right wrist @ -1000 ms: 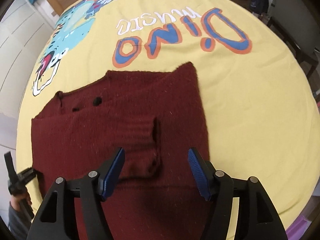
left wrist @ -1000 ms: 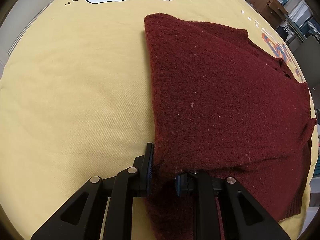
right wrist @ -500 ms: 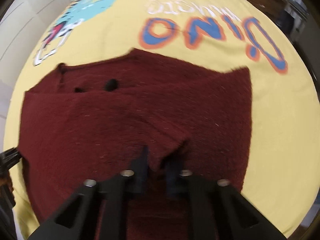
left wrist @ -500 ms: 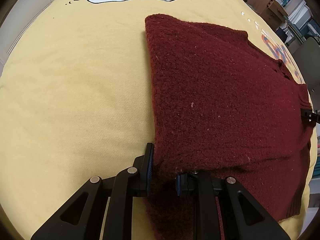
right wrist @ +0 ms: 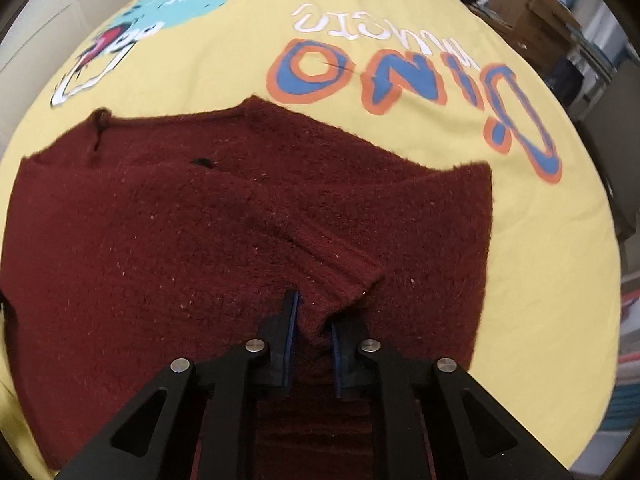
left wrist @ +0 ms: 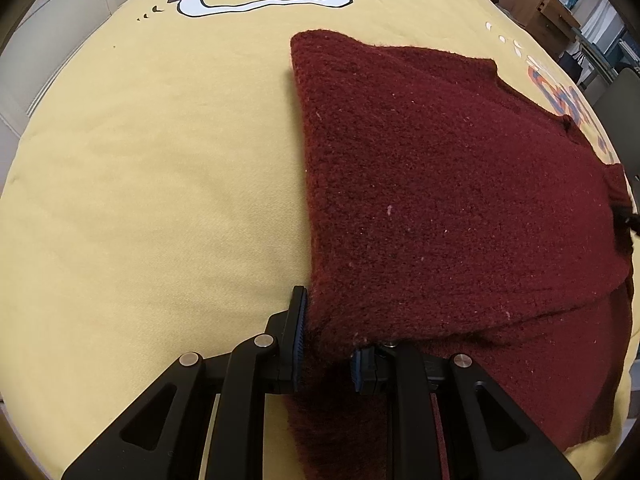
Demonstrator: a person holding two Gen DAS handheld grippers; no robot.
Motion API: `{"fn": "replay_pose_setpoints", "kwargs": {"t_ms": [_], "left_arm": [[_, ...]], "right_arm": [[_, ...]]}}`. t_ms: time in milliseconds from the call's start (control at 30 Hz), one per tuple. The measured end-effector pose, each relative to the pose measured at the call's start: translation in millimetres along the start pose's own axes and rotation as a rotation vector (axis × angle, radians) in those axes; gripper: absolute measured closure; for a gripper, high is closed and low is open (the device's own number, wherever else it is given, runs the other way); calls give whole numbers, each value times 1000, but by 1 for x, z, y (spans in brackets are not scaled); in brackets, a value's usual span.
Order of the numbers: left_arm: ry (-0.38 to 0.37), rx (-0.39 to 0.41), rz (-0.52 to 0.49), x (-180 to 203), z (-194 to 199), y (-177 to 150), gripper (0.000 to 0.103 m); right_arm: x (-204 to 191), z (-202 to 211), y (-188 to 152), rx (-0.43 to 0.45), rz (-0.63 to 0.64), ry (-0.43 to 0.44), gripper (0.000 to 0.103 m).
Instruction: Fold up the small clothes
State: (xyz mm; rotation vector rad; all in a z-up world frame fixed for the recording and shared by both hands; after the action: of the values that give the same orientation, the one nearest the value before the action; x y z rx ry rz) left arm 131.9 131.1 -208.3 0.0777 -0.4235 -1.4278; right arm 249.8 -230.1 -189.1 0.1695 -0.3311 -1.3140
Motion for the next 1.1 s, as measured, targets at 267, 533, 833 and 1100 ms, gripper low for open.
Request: {"fn": "replay_pose_setpoints", "kwargs": {"t_ms": [267,533,833,1100], "left_arm": [[46,-1,-8,8,10,-6,73],[112,56,-46,14,61,-10,13],[18,171,-181,96,83,13,1],[-9,136,-207,130,1,20,1]], "right_arm": [[25,25,-8,35,-92,5,29],[24,80,-24,152,-105,69,0],[-47,96,-26,201,-4,65,0],[-85,52,-37,183,47,50,0]]}}
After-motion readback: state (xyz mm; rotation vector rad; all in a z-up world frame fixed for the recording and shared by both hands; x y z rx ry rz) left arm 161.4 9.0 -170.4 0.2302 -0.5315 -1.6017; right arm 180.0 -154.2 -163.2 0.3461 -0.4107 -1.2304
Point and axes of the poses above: each gripper's, at about its wrist camera, not at the fingertips, and z roughly against the way its jaws point, x to its right, y to its top, the point moved 7 cm from there along -z, roughly the way its jaws point, and after that the axes turned 10 degrees about -y, right-handed, at the moved point
